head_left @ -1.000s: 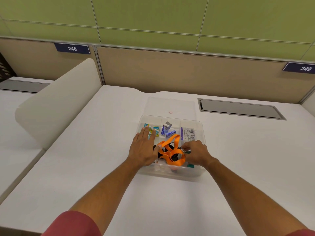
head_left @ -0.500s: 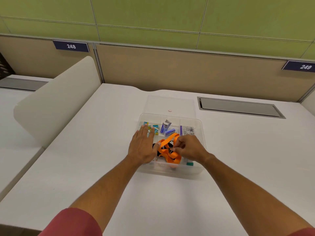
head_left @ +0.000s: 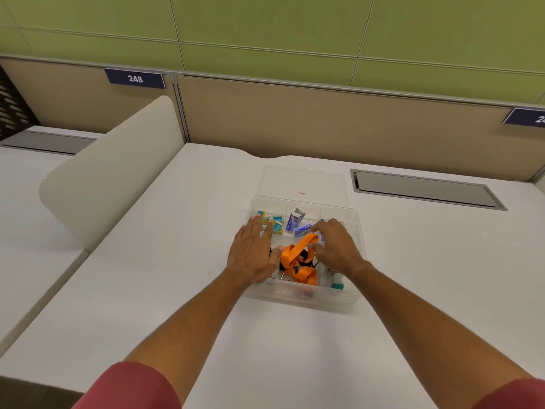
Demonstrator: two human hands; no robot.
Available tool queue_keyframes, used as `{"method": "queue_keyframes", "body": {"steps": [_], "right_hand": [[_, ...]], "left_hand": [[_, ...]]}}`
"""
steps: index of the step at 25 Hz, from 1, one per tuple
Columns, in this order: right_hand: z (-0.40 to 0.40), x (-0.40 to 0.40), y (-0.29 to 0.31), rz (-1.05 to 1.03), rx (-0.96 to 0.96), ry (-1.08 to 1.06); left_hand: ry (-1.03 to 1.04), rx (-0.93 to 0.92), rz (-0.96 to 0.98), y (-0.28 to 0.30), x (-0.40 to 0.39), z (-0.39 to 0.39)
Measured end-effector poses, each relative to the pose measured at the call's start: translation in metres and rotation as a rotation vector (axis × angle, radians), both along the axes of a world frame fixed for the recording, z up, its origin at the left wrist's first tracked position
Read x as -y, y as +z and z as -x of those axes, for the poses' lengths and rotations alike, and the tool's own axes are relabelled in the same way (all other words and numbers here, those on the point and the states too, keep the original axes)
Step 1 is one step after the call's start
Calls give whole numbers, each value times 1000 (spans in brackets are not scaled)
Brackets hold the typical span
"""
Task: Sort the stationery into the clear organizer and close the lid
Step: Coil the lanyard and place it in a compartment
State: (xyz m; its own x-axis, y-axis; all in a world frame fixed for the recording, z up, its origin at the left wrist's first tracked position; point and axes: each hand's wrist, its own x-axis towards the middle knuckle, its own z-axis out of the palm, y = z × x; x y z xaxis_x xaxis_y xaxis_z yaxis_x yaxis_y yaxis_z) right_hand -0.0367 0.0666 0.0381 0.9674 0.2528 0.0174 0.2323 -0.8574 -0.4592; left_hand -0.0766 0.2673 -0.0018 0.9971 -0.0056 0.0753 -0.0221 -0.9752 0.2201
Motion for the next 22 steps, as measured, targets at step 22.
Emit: {"method": "queue_keyframes", "body": {"steps": [22], "right_hand": [[15,-9,11,217,-189,392]], "left_hand": [[21,-33,-15,2,-8,9]]}}
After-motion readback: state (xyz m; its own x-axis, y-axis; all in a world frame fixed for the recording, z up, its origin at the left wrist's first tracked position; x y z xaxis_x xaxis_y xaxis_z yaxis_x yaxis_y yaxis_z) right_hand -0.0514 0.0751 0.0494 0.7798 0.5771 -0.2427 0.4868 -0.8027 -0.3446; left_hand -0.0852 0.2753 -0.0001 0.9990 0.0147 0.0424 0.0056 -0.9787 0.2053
